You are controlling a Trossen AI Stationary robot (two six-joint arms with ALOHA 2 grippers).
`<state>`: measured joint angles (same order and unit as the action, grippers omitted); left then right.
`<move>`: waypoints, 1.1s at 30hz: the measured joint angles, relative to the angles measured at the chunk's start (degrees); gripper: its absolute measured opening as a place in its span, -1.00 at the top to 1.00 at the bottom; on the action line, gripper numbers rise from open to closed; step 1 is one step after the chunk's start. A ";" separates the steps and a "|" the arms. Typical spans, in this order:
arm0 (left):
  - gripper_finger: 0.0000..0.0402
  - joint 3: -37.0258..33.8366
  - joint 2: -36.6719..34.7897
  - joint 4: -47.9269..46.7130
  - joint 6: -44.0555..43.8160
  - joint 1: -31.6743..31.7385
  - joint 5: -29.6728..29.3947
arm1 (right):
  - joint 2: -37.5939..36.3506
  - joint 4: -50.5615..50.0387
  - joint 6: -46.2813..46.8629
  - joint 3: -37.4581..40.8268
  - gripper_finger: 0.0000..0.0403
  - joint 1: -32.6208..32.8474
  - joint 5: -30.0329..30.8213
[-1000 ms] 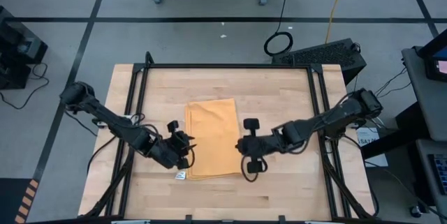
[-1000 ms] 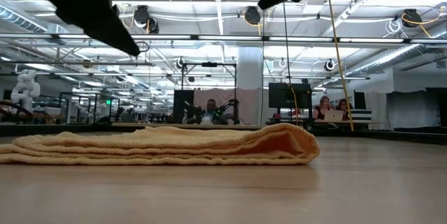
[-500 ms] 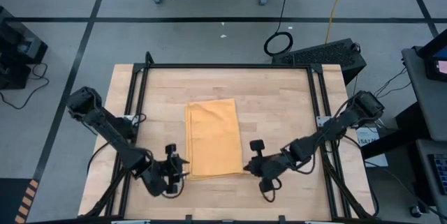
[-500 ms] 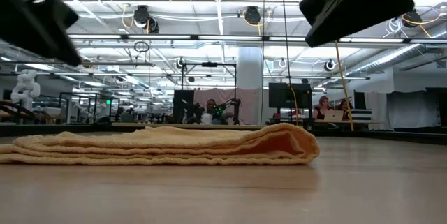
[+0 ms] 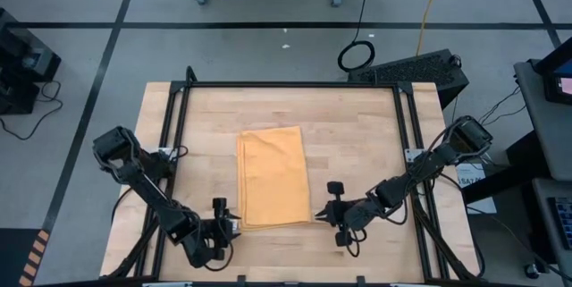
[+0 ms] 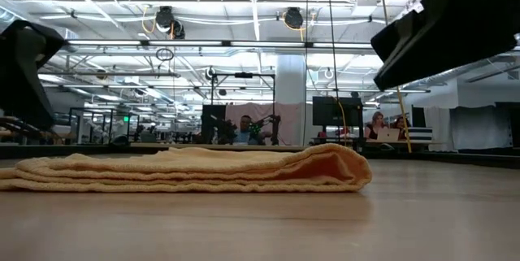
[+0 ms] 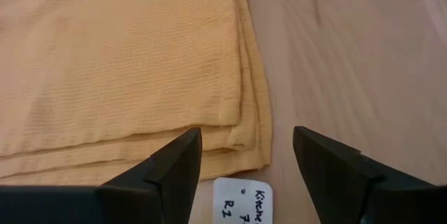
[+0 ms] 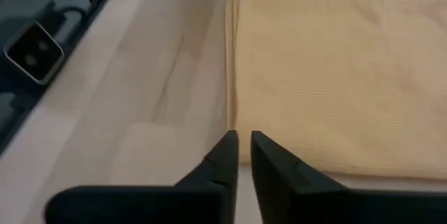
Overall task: Roll towel
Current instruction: Fold the yellow towel in
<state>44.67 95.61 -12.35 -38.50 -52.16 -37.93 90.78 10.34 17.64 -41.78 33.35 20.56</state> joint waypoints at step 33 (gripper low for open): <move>-0.70 1.81 2.26 -1.73 30.35 4.45 7.16 | 12.68 11.74 -0.32 0.00 0.01 0.14 3.28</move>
<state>46.48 97.86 -14.08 -8.15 -47.71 -30.77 103.46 22.09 17.32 -41.78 33.50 23.83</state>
